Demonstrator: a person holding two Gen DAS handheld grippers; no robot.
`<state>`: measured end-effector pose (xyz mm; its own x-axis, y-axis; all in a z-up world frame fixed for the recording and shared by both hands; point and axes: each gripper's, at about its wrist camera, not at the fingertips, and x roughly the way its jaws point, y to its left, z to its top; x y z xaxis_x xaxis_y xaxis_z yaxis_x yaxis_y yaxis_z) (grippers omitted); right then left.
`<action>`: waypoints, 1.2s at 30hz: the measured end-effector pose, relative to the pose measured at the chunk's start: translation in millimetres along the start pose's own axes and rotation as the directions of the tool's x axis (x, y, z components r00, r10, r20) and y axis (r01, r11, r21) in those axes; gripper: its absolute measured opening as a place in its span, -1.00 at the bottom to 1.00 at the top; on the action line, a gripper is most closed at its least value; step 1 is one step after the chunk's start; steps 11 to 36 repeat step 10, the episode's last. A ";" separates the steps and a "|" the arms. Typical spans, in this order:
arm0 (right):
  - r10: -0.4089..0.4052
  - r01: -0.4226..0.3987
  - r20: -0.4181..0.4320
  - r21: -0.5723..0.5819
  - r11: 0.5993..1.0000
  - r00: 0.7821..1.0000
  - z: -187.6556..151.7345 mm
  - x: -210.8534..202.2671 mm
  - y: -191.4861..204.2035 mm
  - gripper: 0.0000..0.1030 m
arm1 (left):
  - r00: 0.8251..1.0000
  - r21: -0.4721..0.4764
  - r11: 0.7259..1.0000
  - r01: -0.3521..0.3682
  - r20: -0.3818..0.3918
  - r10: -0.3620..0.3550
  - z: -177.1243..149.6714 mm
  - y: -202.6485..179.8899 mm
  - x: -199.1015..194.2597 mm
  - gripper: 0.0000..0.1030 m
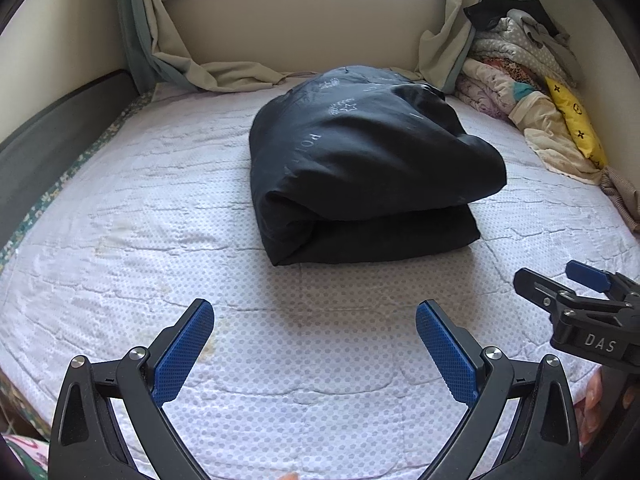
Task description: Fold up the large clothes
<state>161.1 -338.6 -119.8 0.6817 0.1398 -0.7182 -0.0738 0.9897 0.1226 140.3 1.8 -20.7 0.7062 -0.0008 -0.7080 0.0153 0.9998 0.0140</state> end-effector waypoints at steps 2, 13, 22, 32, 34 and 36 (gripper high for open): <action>0.002 -0.002 -0.001 0.002 1.000 1.000 -0.7 0.0 0.0 0.97 | 1.000 -0.012 1.000 0.010 -0.005 -0.010 0.3 1.9 1.1 1.00; 0.006 -0.006 -0.014 0.012 1.000 1.000 -1.5 2.2 -1.7 0.97 | 0.999 -0.004 0.999 -0.046 -0.014 0.046 -1.9 3.9 5.0 0.99; 0.006 -0.006 -0.014 0.012 1.000 1.000 -1.5 2.2 -1.7 0.97 | 0.999 -0.004 0.999 -0.046 -0.014 0.046 -1.9 3.9 5.0 0.99; 0.006 -0.006 -0.014 0.012 1.000 1.000 -1.5 2.2 -1.7 0.97 | 0.999 -0.004 0.999 -0.046 -0.014 0.046 -1.9 3.9 5.0 0.99; 0.006 -0.006 -0.014 0.012 1.000 1.000 -1.5 2.2 -1.7 0.97 | 0.999 -0.004 0.999 -0.046 -0.014 0.046 -1.9 3.9 5.0 0.99; 0.006 -0.006 -0.014 0.012 1.000 1.000 -1.5 2.2 -1.7 0.97 | 0.999 -0.004 0.999 -0.046 -0.014 0.046 -1.9 3.9 5.0 0.99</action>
